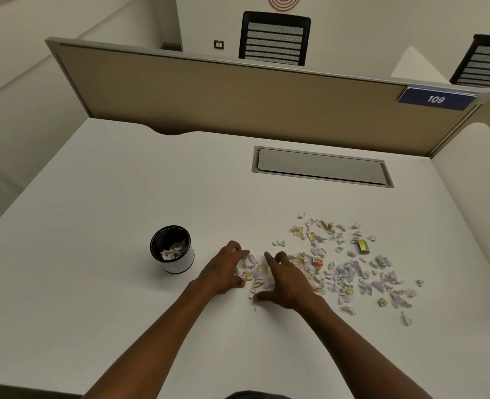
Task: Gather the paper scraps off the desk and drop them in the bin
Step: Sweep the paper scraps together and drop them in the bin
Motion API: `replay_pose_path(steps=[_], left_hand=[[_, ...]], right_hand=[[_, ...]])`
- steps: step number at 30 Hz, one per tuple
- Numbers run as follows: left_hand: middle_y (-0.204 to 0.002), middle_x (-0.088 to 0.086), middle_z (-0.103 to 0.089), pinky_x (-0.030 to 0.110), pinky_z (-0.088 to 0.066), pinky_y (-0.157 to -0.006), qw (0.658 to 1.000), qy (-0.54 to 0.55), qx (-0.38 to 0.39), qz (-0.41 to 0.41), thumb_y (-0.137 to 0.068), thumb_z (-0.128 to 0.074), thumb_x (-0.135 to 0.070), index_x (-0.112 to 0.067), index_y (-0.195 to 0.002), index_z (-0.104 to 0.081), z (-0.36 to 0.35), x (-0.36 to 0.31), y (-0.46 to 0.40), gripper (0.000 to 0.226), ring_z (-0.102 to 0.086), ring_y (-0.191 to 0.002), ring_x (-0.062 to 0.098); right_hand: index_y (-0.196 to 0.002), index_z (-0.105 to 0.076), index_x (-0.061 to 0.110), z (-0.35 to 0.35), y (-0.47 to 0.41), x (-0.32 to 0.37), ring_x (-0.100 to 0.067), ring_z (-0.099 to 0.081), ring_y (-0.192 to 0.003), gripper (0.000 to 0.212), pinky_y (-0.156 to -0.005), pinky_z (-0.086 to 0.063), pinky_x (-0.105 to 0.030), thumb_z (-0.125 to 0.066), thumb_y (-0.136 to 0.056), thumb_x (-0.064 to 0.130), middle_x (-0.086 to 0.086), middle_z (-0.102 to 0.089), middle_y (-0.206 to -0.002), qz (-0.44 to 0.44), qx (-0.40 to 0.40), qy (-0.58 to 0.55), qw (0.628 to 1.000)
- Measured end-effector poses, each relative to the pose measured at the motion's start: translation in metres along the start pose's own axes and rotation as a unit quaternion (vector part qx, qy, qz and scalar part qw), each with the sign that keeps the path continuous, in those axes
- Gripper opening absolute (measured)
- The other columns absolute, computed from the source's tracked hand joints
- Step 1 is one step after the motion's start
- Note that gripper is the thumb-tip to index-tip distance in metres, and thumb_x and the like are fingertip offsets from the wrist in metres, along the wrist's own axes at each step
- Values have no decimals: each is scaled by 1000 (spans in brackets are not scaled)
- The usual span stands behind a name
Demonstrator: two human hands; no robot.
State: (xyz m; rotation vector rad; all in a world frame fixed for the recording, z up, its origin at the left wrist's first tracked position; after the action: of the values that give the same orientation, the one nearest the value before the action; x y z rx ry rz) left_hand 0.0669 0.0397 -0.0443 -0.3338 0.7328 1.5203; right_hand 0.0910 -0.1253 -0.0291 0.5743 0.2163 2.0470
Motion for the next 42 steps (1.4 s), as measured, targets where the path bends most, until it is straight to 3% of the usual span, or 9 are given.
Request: replay_pose_path(steps=[6,13,18,22,26,30,37,39,42], left_hand=[[-120,-1,-55,32,-54,-89,997,54,-55,-1,-75,-80,-19,-17,-125,-64,-5,-8,11,53,-61,-102,18],[-98,0,-67,22,-52,-74,982,121,-140,28,-78,-79,-18,-17,-99,-75,6,-6,23,21,-64,-86,13],[-97,-2,-73,27,-58,-79,958,214,-169,91,-74,-84,-11,-18,-97,-76,5,5,34,26,-68,-87,12],[-97,-6,-75,17,-57,-72,940,270,-175,111,-72,-88,-16,-18,-99,-77,16,2,37,30,-71,-85,9],[-97,-7,-75,12,-55,-70,929,299,-192,99,-74,-86,-14,-18,-101,-76,41,-10,46,29,-70,-86,7],[-100,-7,-74,15,-56,-70,916,317,-232,81,-77,-83,-11,-19,-103,-75,86,-10,64,28,-70,-90,6],[-96,-16,-74,9,-53,-74,906,257,-322,99,-76,-84,-16,-28,-100,-76,142,25,105,28,-69,-89,-3],[-98,-14,-75,15,-56,-76,902,251,-331,116,-76,-84,-17,-26,-102,-76,148,38,111,29,-71,-90,1],[-97,-13,-75,4,-51,-67,902,226,-338,142,-75,-85,-18,-25,-103,-75,152,52,117,31,-68,-85,-9]], right_hand=[[-111,-61,12,4,-5,22,-27,-61,-90,41,-80,-53,-33,-78,-78,29,-10,-54,-111,16,-61,-89,994],[-111,-71,12,12,-17,36,-28,-63,-92,28,-74,-44,-26,-72,-84,19,-12,-63,-105,58,-90,-144,984],[-101,-76,15,10,-15,27,-20,-68,-89,26,-78,-53,-31,-82,-78,26,-5,-73,-98,30,-107,-232,966],[-93,-78,26,12,-15,16,-13,-73,-80,27,-76,-61,-33,-89,-71,37,5,-78,-89,-10,-53,-369,928],[-95,-79,21,34,-15,29,-26,-76,-85,24,-85,-61,-50,-88,-73,27,-3,-79,-92,28,-29,-453,891],[-98,-78,17,64,-23,67,-26,-76,-88,25,-88,-61,-45,-87,-75,21,-7,-79,-95,83,-4,-485,870],[-101,-78,19,84,-44,143,-19,-75,-87,28,-84,-62,-41,-86,-74,19,1,-78,-98,122,2,-423,898],[-103,-77,20,83,-51,160,-17,-74,-86,32,-77,-61,-32,-87,-72,21,2,-77,-101,124,-14,-377,918],[-104,-77,19,84,-58,186,-13,-71,-84,32,-69,-50,-17,-86,-74,23,1,-77,-104,160,-51,-281,945]])
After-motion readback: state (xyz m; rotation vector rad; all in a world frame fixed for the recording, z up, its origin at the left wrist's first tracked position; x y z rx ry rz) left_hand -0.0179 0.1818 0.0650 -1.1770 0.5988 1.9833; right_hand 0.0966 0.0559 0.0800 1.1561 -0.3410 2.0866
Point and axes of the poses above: each hand's wrist, its own y-axis away from the middle knuckle, its own z-axis out of the back of the hand, x = y × z, the point moved 7 cm from there along -y, towards the middle knuckle
